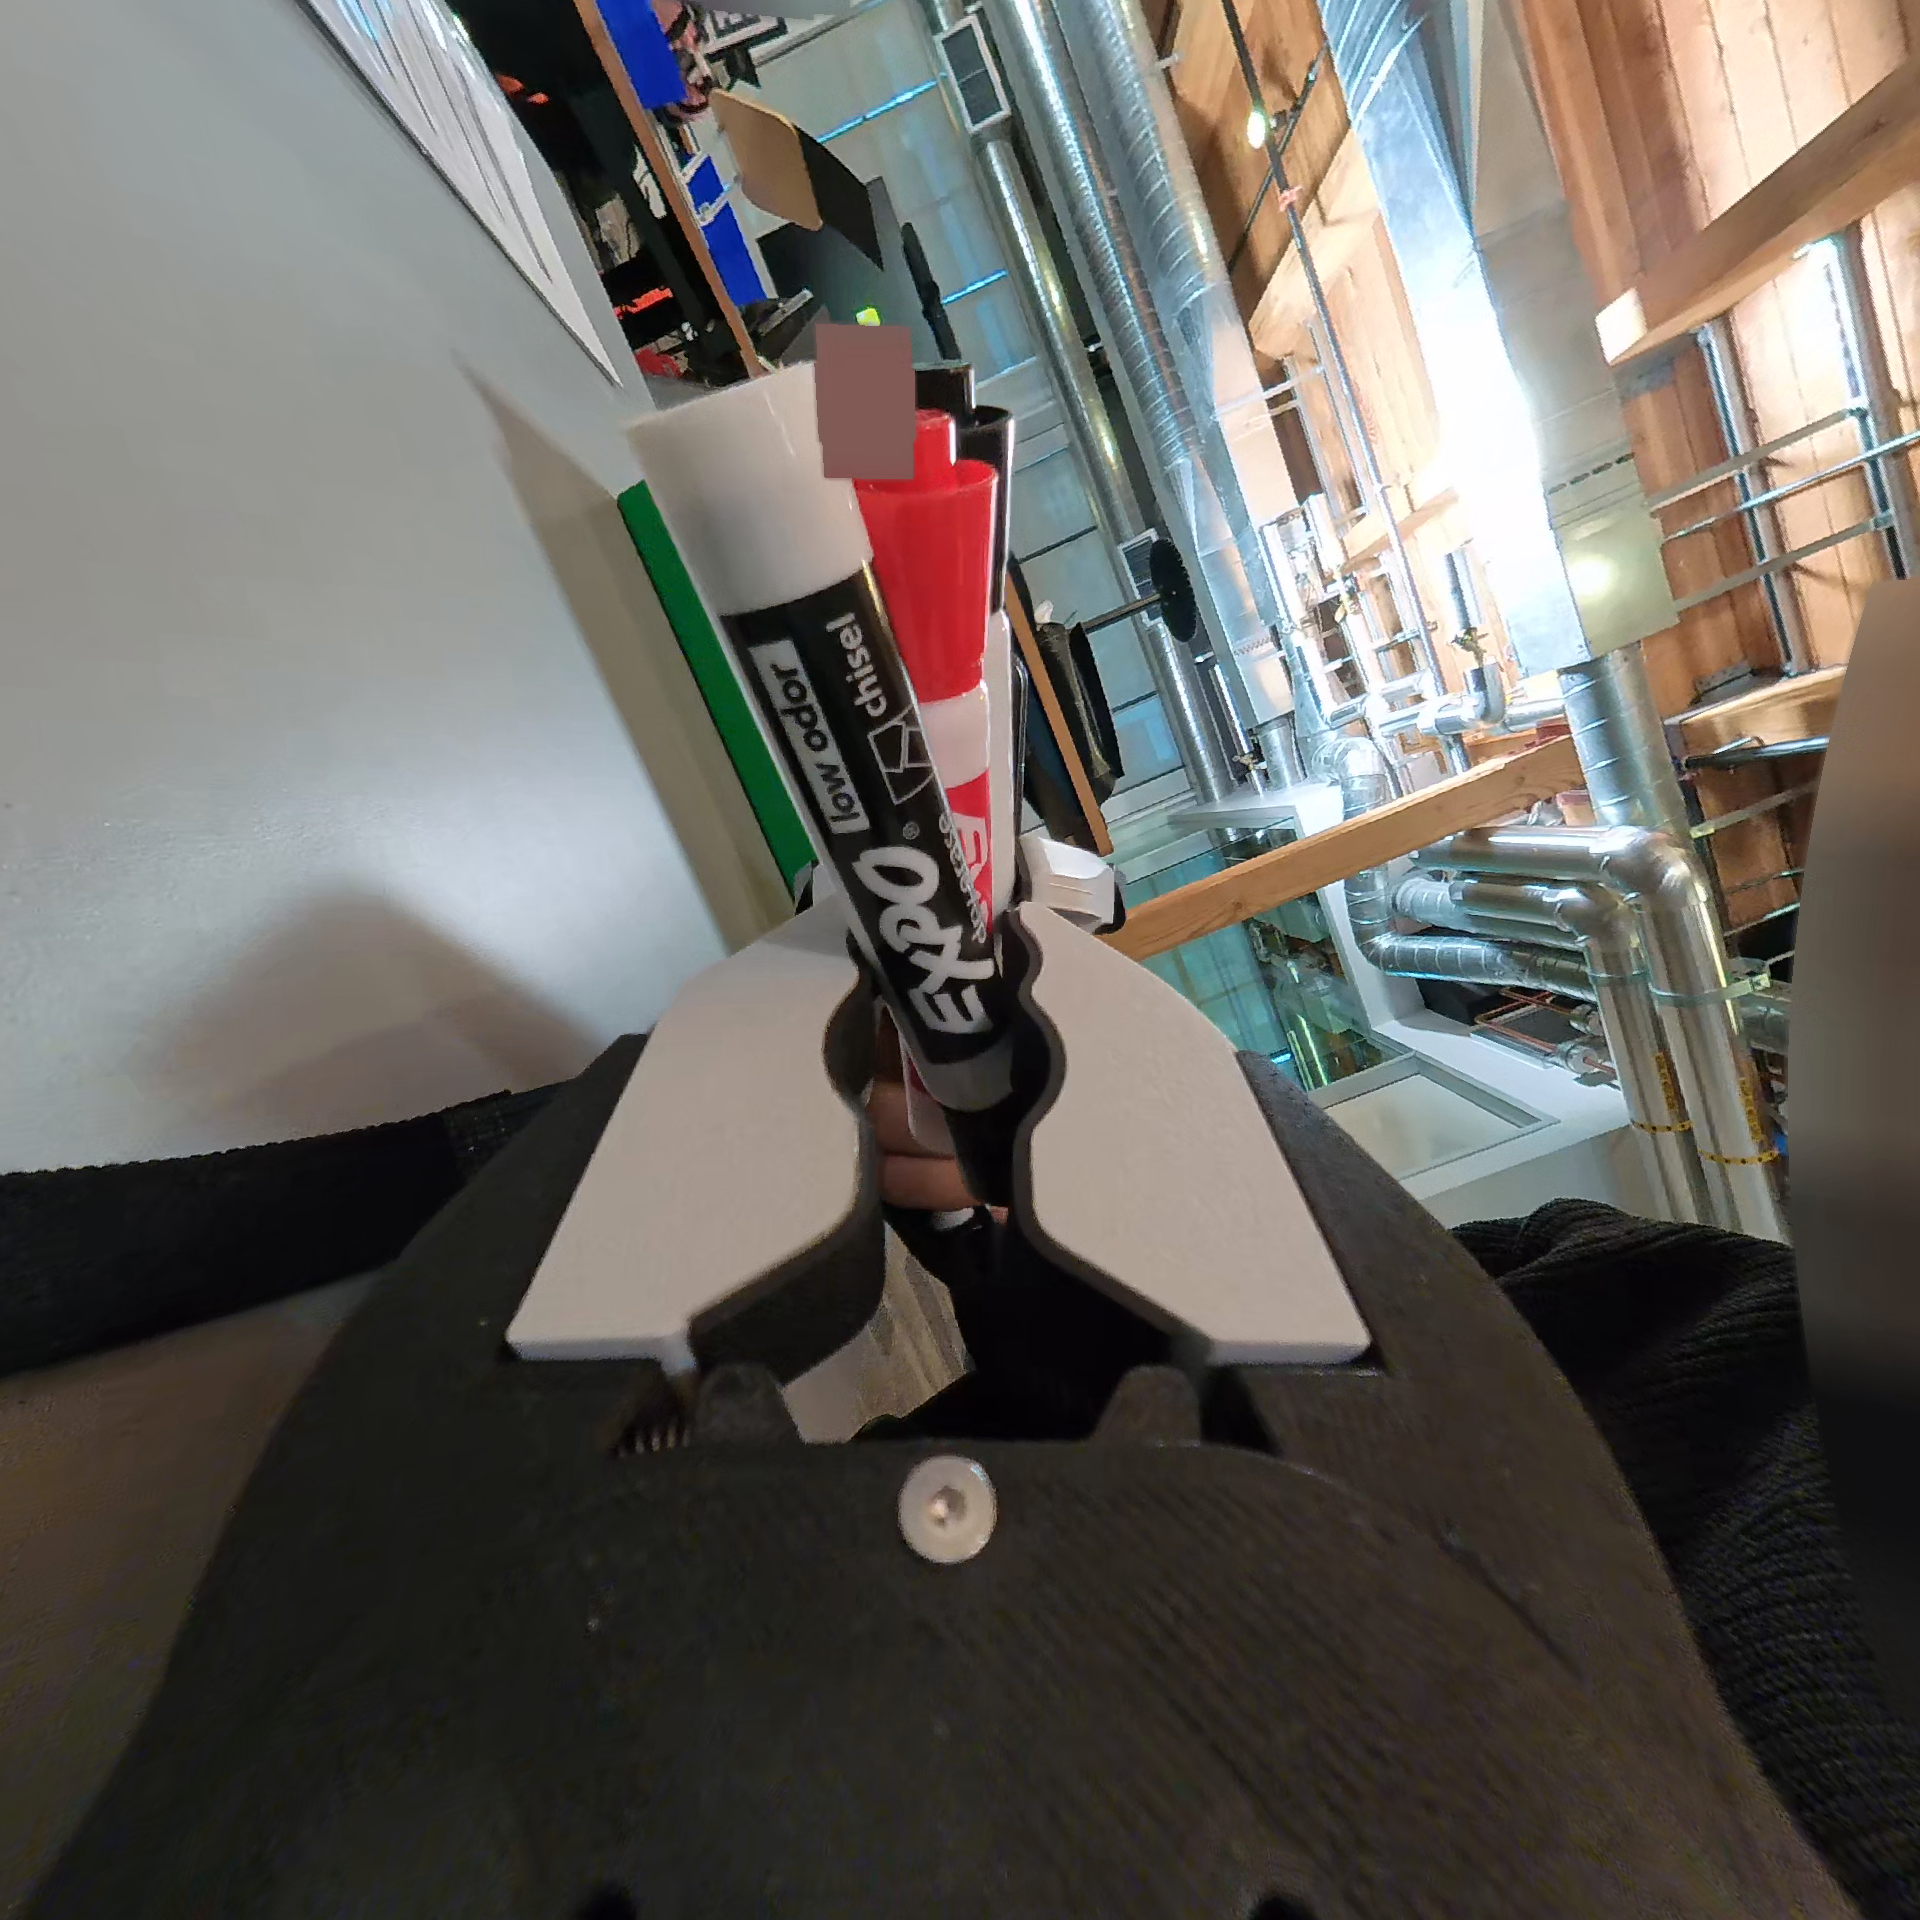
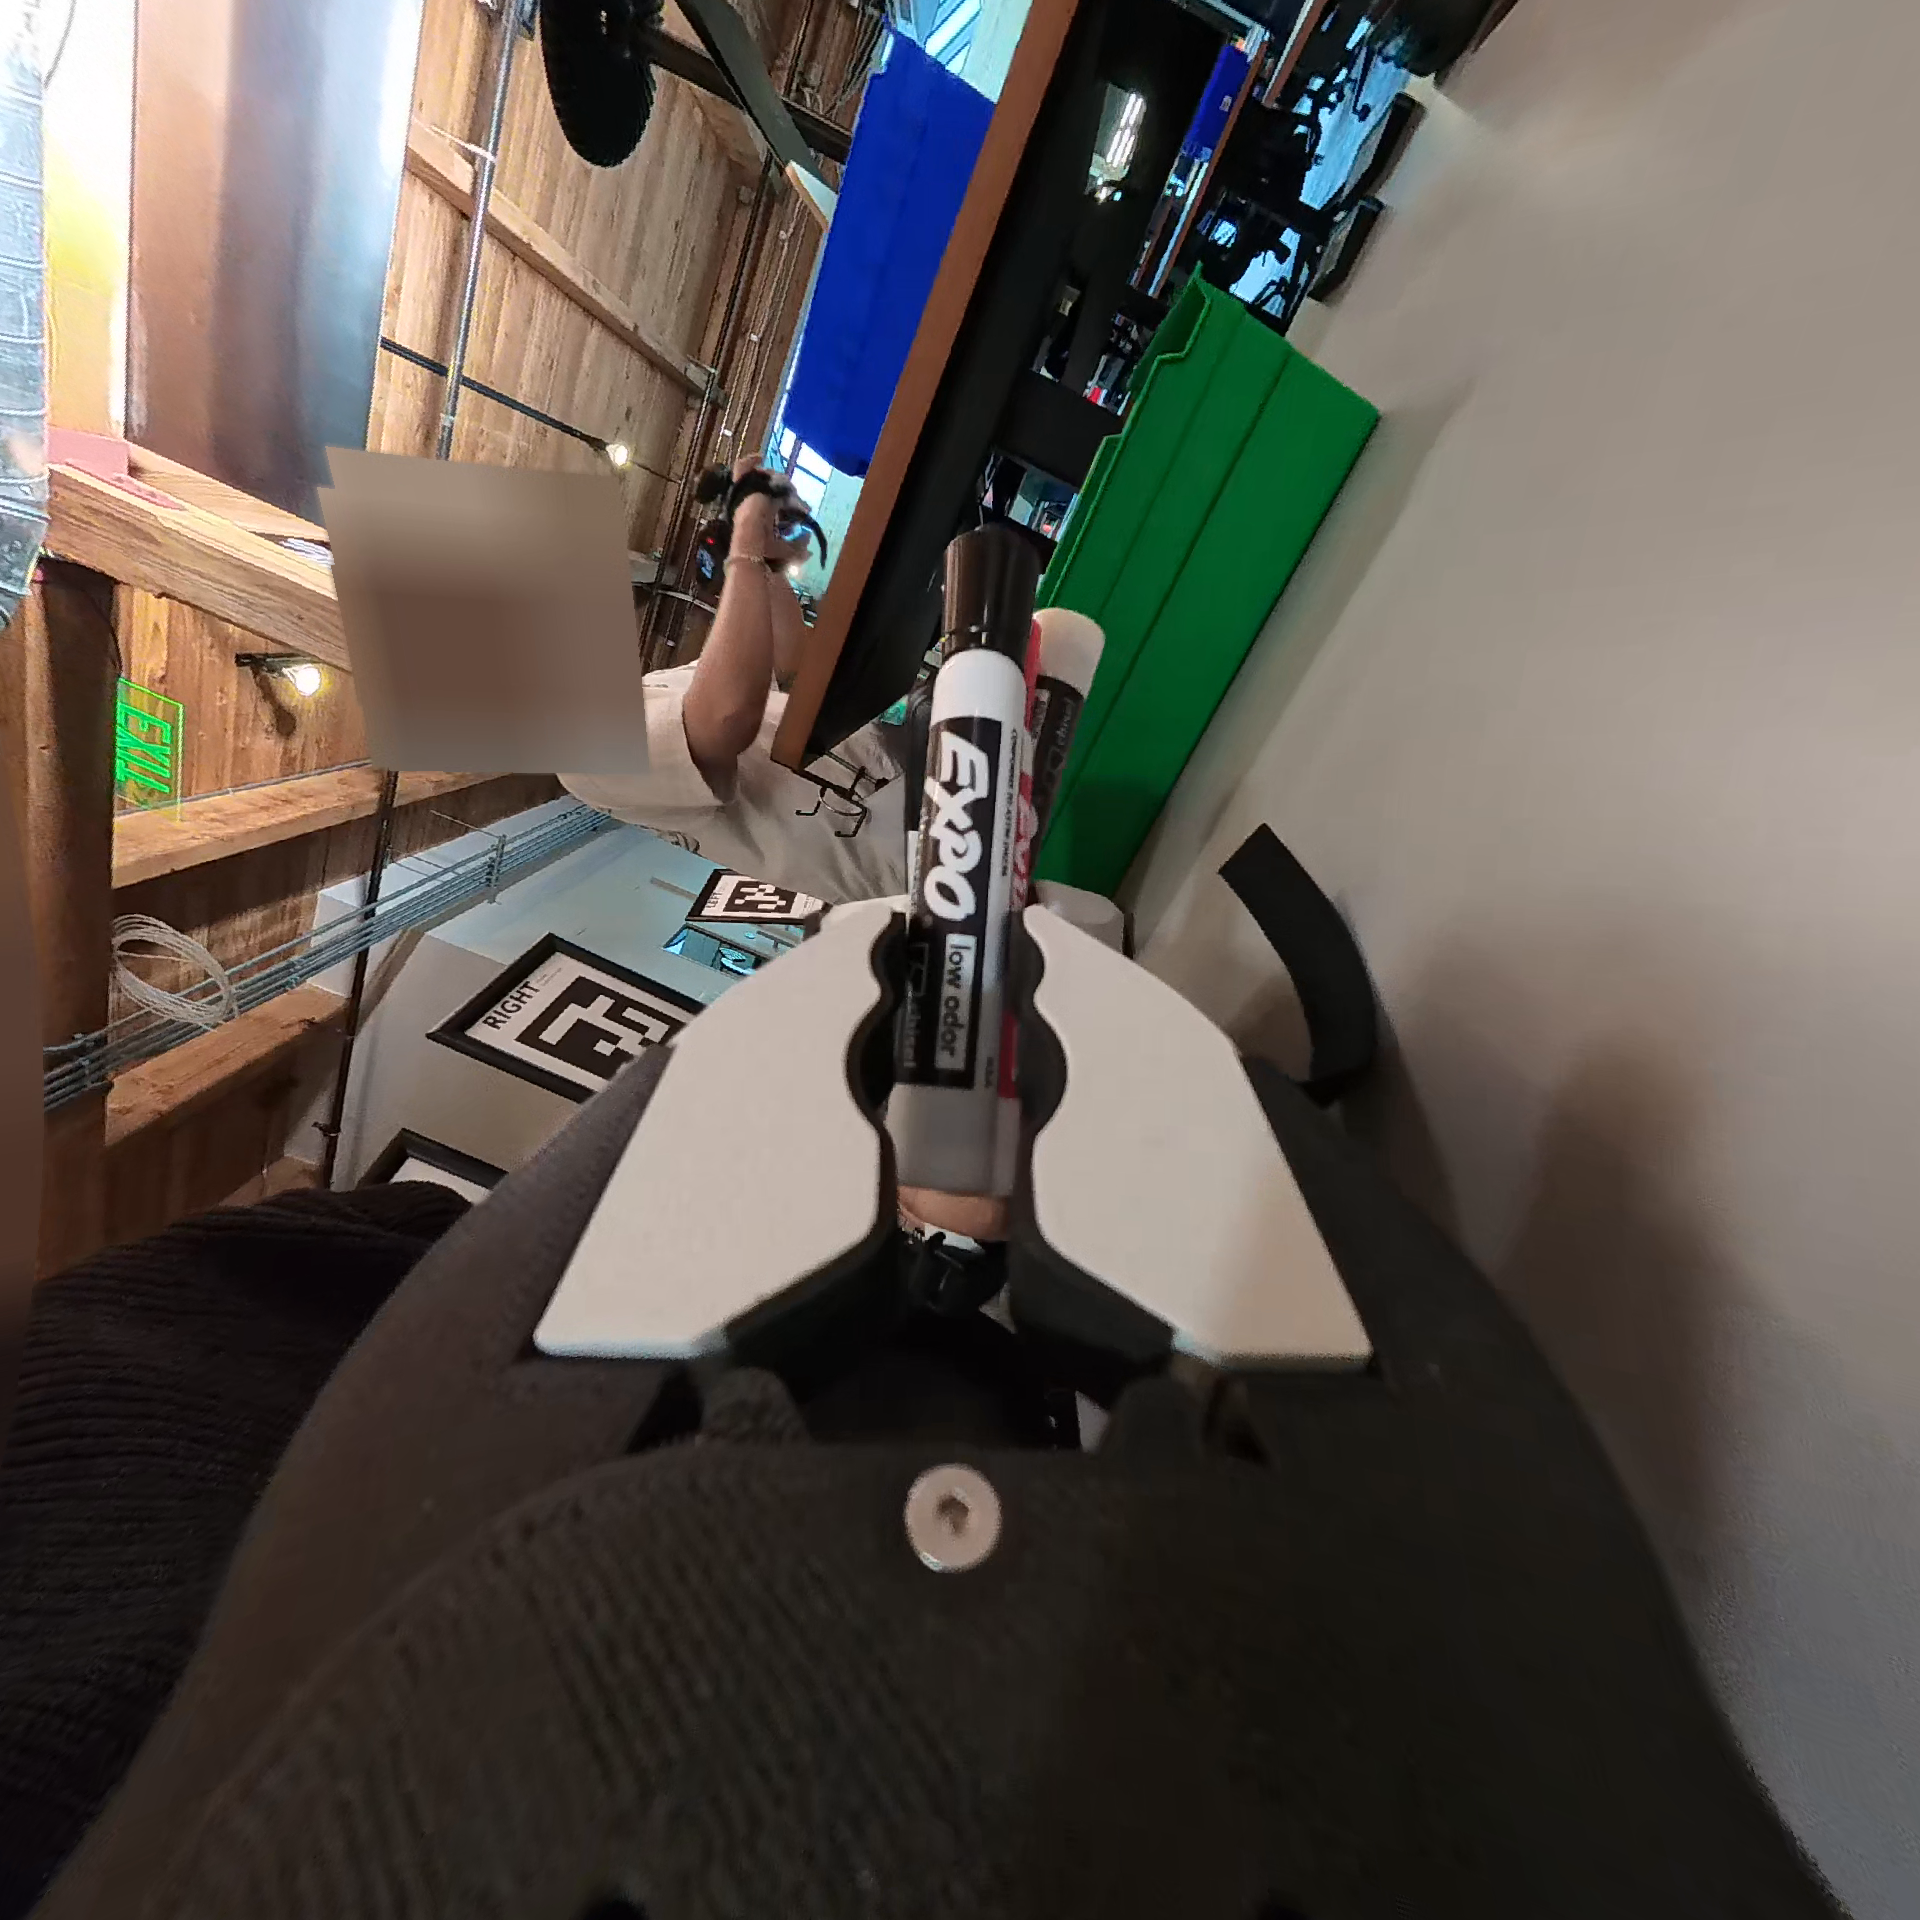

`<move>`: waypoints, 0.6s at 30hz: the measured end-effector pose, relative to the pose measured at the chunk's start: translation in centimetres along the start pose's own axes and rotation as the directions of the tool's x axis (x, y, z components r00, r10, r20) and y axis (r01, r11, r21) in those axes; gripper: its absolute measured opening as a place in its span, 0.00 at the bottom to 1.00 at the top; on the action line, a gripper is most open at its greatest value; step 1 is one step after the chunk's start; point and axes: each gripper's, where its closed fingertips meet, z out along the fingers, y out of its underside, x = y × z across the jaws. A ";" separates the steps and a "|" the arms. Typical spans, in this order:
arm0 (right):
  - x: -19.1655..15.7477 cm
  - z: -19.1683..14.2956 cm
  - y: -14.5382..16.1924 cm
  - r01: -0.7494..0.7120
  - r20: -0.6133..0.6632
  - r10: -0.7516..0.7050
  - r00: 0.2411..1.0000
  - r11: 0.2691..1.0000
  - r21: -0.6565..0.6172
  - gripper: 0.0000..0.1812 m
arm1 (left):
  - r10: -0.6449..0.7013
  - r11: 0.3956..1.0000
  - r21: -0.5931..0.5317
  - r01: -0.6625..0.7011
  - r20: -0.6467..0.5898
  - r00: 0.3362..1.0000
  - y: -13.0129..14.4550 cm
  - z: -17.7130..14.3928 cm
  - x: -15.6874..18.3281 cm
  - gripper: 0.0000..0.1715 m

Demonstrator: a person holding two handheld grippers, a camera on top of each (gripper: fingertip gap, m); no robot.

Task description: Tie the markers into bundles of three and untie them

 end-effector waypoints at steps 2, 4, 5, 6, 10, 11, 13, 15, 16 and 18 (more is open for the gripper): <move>-0.2 0.0 0.0 0.011 0.005 -0.011 1.000 1.000 0.001 0.10 | 0.004 1.000 0.002 -0.004 -0.007 1.000 0.0 0.0 0.1 0.13; -0.2 0.0 0.0 0.013 0.007 -0.013 1.000 1.000 0.003 0.10 | 0.007 1.000 0.003 -0.007 -0.005 1.000 0.0 0.0 0.2 0.13; -0.2 0.0 -0.1 0.012 0.007 -0.012 1.000 1.000 0.005 0.10 | 0.010 1.000 0.004 -0.010 -0.002 1.000 0.0 0.0 0.1 0.13; -0.2 0.0 -0.1 0.011 0.007 -0.011 1.000 1.000 0.008 0.10 | 0.013 1.000 0.003 -0.013 0.002 1.000 0.0 0.1 0.1 0.12; -0.4 -0.4 -0.9 -0.010 0.031 0.008 0.999 0.998 0.061 0.10 | 0.030 0.999 -0.033 -0.028 0.055 0.998 0.4 0.1 -0.6 0.11; -0.5 -0.7 -1.3 -0.014 0.039 0.011 0.999 0.997 0.078 0.10 | 0.029 0.999 -0.043 -0.026 0.063 0.998 0.6 0.2 -0.7 0.11; -0.4 -1.1 -1.7 0.001 0.023 -0.003 1.000 0.996 0.091 0.10 | 0.028 0.997 -0.068 -0.023 0.080 0.996 1.0 0.3 -1.0 0.11; -0.2 -1.2 -1.8 0.034 -0.001 -0.034 0.999 0.996 0.083 0.10 | 0.043 0.995 -0.094 -0.034 0.097 0.994 1.4 0.4 -1.2 0.11; -0.2 -1.3 -1.8 0.050 -0.011 -0.049 0.999 0.996 0.077 0.10 | 0.055 0.993 -0.113 -0.042 0.113 0.992 1.6 0.4 -1.3 0.11; -0.2 -1.4 -1.9 0.071 -0.023 -0.069 0.997 0.995 0.072 0.10 | 0.088 0.987 -0.149 -0.067 0.139 0.986 2.0 0.4 -1.6 0.11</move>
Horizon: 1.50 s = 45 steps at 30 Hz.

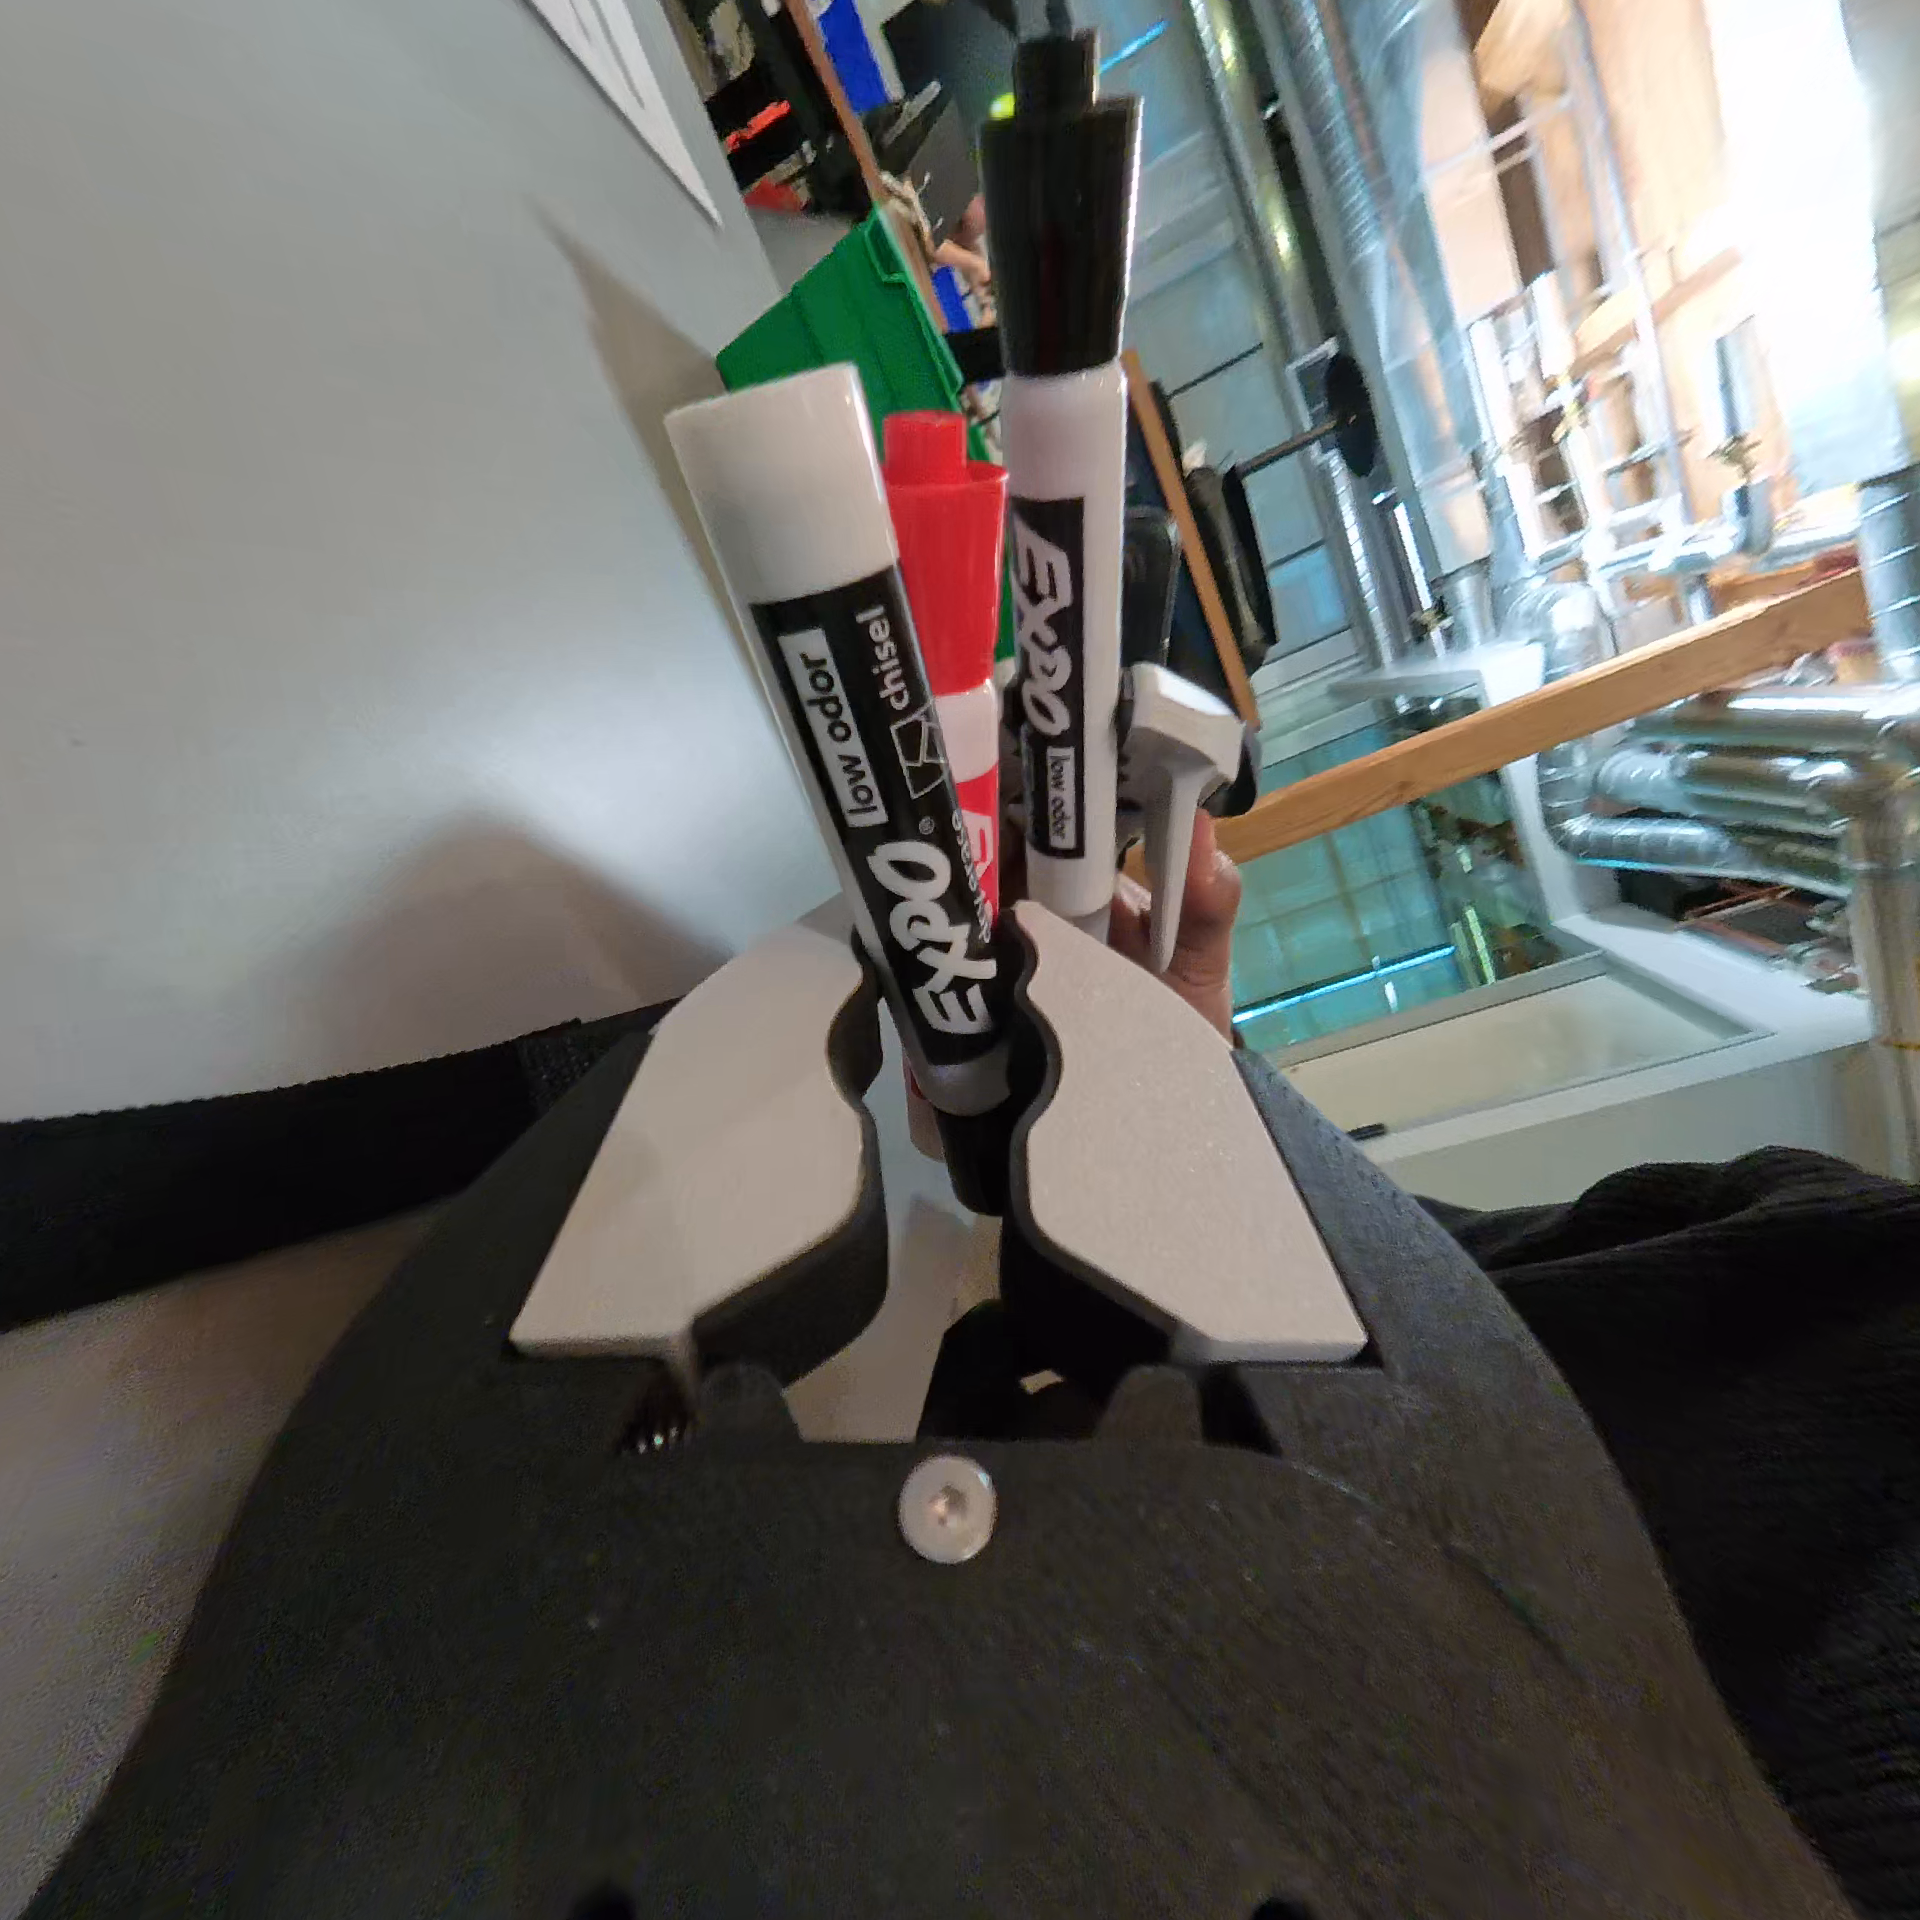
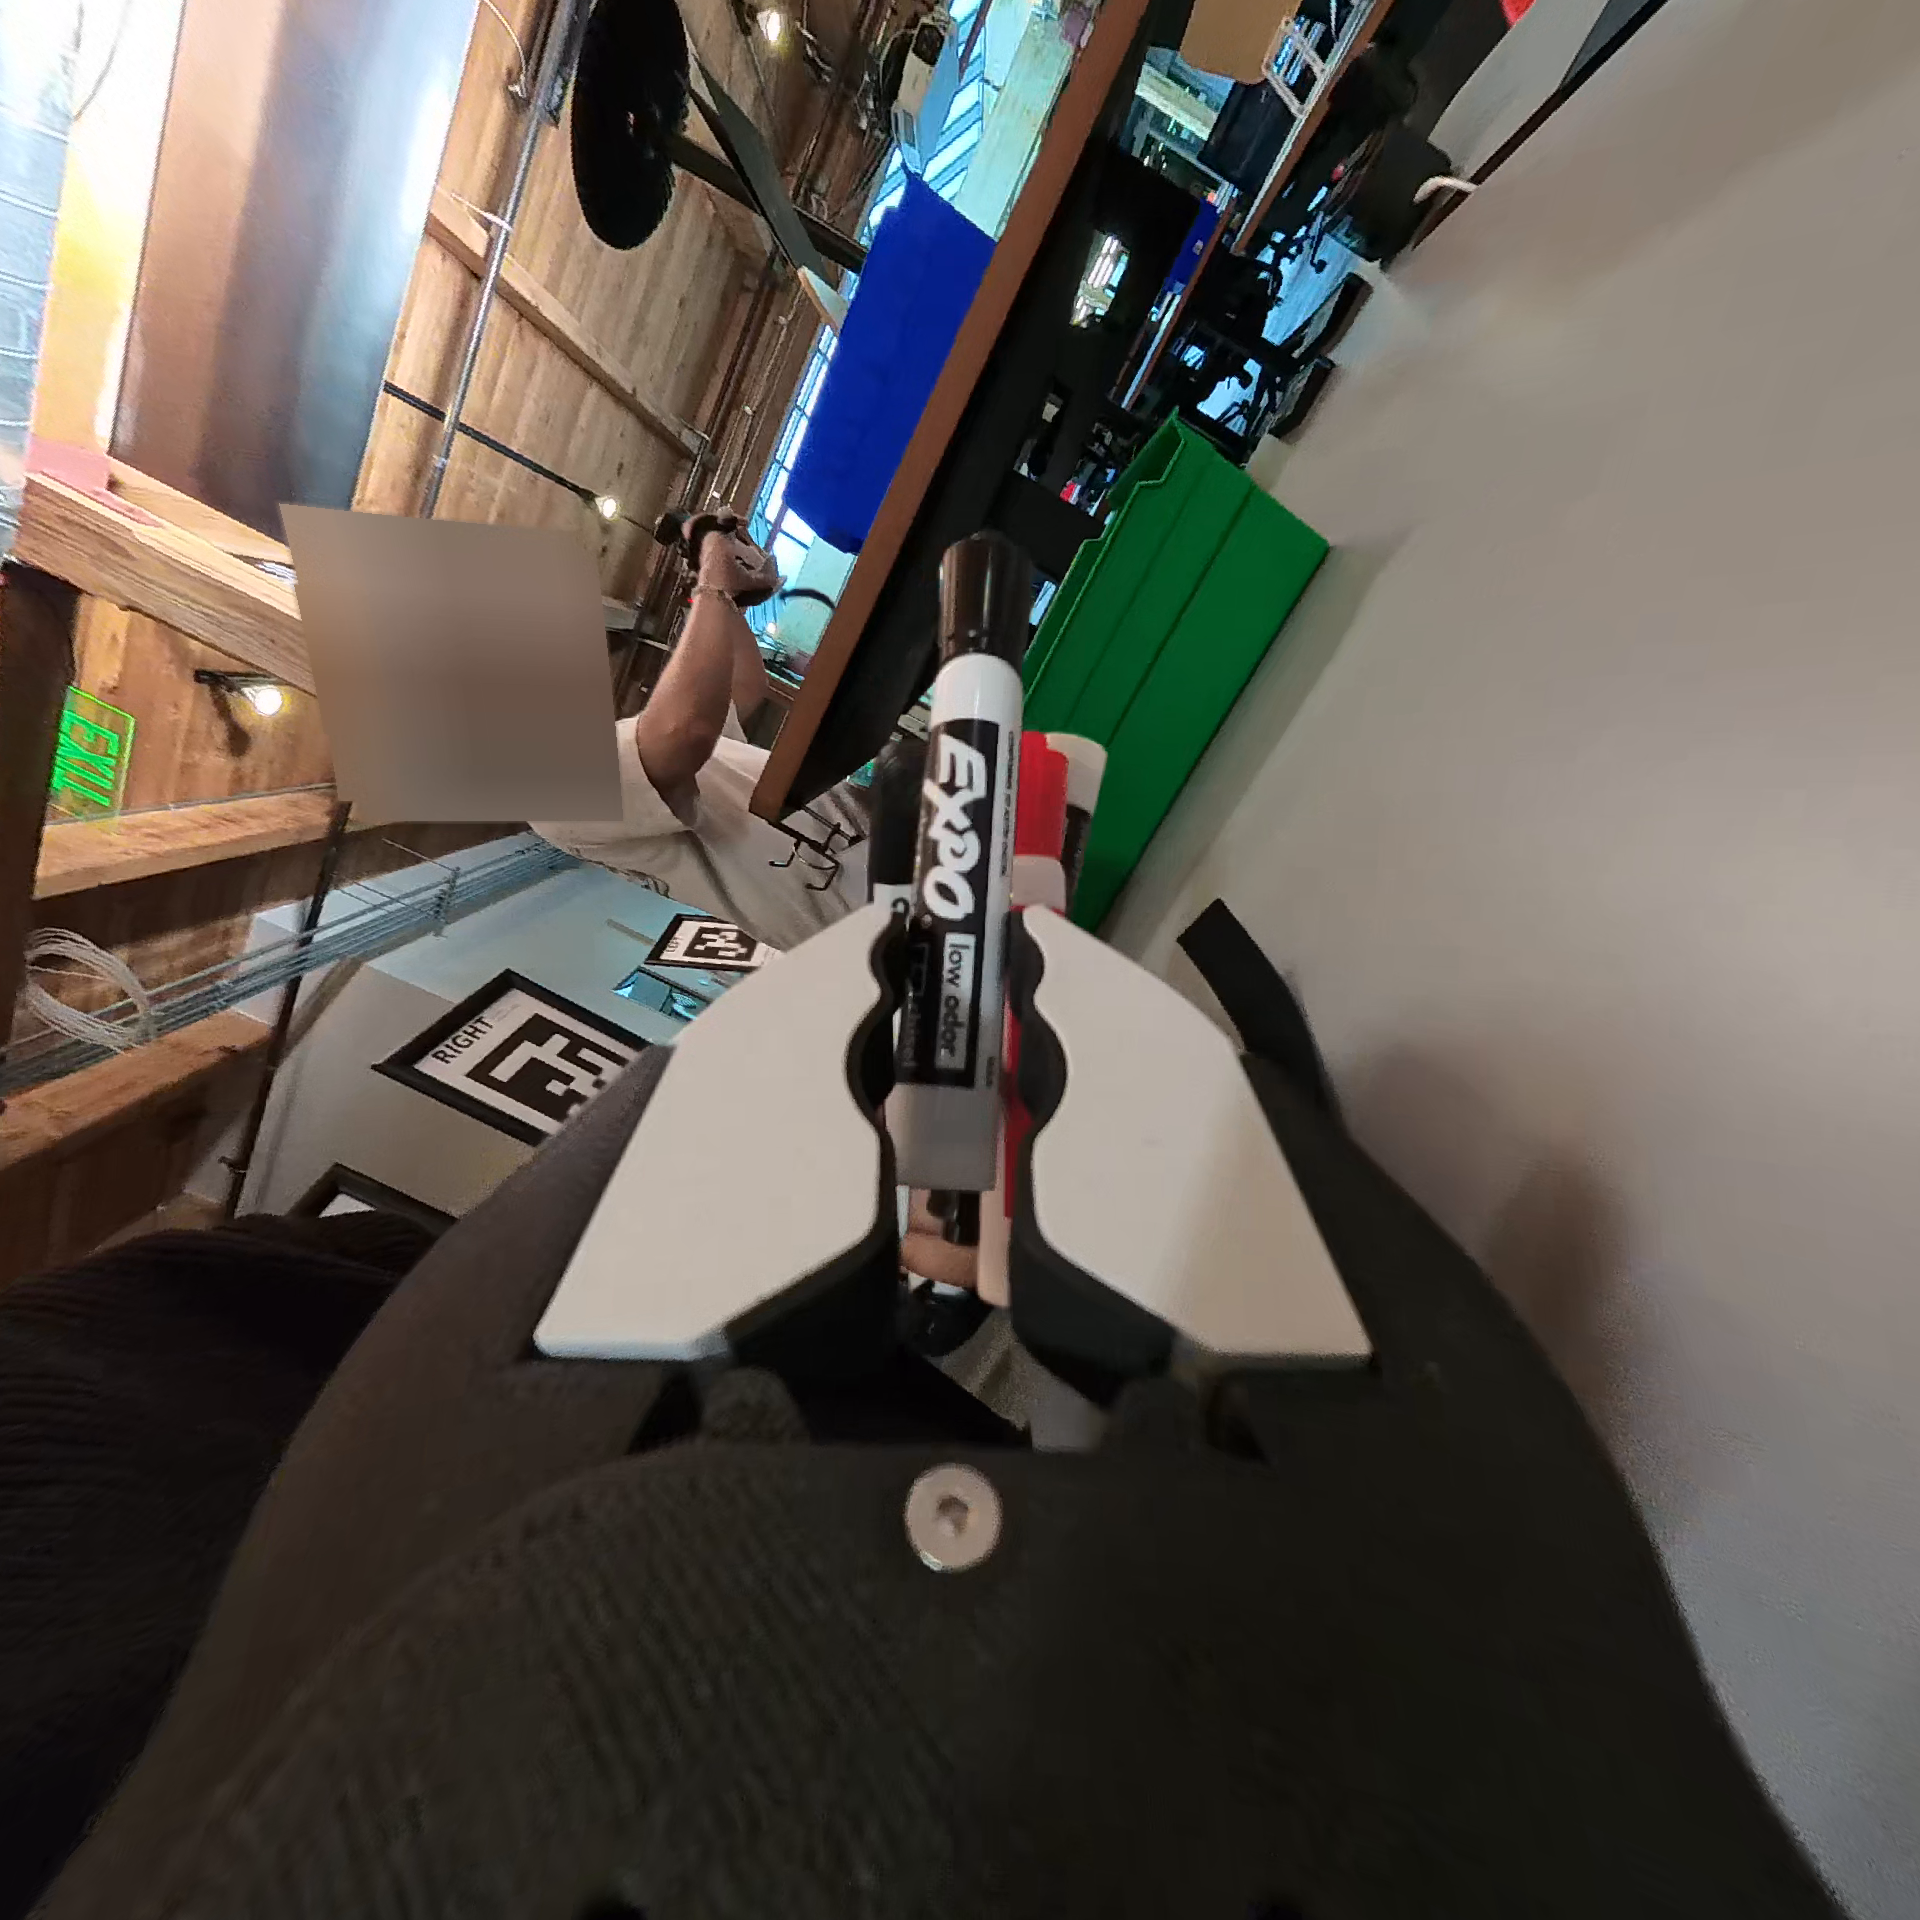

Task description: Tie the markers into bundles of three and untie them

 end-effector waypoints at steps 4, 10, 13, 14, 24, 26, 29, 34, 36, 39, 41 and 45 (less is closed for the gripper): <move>0.0 -0.4 -0.5 -0.010 0.015 0.010 1.000 1.000 0.024 0.10 | 0.037 0.998 -0.054 -0.034 0.045 0.998 0.5 -0.1 -0.4 0.12; -0.3 -0.2 -0.2 0.005 0.035 -0.005 0.999 1.000 0.002 0.10 | 0.040 0.995 -0.097 -0.036 0.034 0.999 0.6 -0.7 -0.4 0.12; -0.6 -0.2 -0.1 0.013 0.058 -0.012 0.998 1.000 -0.016 0.10 | 0.058 0.979 -0.197 -0.053 0.022 0.998 1.7 -1.1 -0.4 0.12; -0.7 -0.4 -0.2 0.014 0.064 -0.013 0.998 1.000 -0.018 0.10 | 0.060 0.969 -0.242 -0.056 0.009 0.998 2.2 -1.2 -0.4 0.11; -1.8 -3.0 -1.3 0.374 0.025 -0.374 0.927 0.917 -0.142 0.10 | -0.018 0.820 -0.571 -0.040 -0.095 0.995 7.3 -3.0 0.4 0.11; -2.0 -3.1 -0.9 0.459 0.027 -0.462 0.887 0.870 -0.179 0.10 | -0.036 0.819 -0.573 -0.027 -0.098 0.995 7.2 -3.2 0.4 0.11; -2.5 -3.1 -0.4 0.586 0.043 -0.591 0.806 0.784 -0.206 0.10 | -0.035 0.821 -0.571 -0.027 -0.097 0.995 7.0 -3.3 0.2 0.11; -3.1 -3.8 0.3 0.816 0.079 -0.857 0.510 0.452 -0.360 0.10 | -0.033 0.790 -0.607 -0.085 -0.181 0.983 7.5 -3.9 1.3 0.11; -3.2 -4.4 0.7 0.848 0.157 -0.923 0.351 0.242 -0.471 0.10 | -0.051 0.769 -0.633 -0.090 -0.201 0.978 8.0 -4.0 1.5 0.11; -2.3 -5.2 1.5 0.787 0.361 -0.921 0.144 -0.115 -0.607 0.10 | -0.097 0.747 -0.661 -0.067 -0.208 0.973 8.6 -3.8 1.8 0.11; -1.8 -5.2 2.3 0.716 0.518 -0.854 0.052 -0.330 -0.615 0.10 | -0.148 0.741 -0.671 -0.032 -0.210 0.966 8.7 -3.4 2.1 0.11; -0.8 -4.3 3.2 0.598 0.748 -0.661 -0.066 -0.626 -0.500 0.10 | -0.171 0.716 -0.698 0.004 -0.170 0.971 9.6 -2.9 1.8 0.11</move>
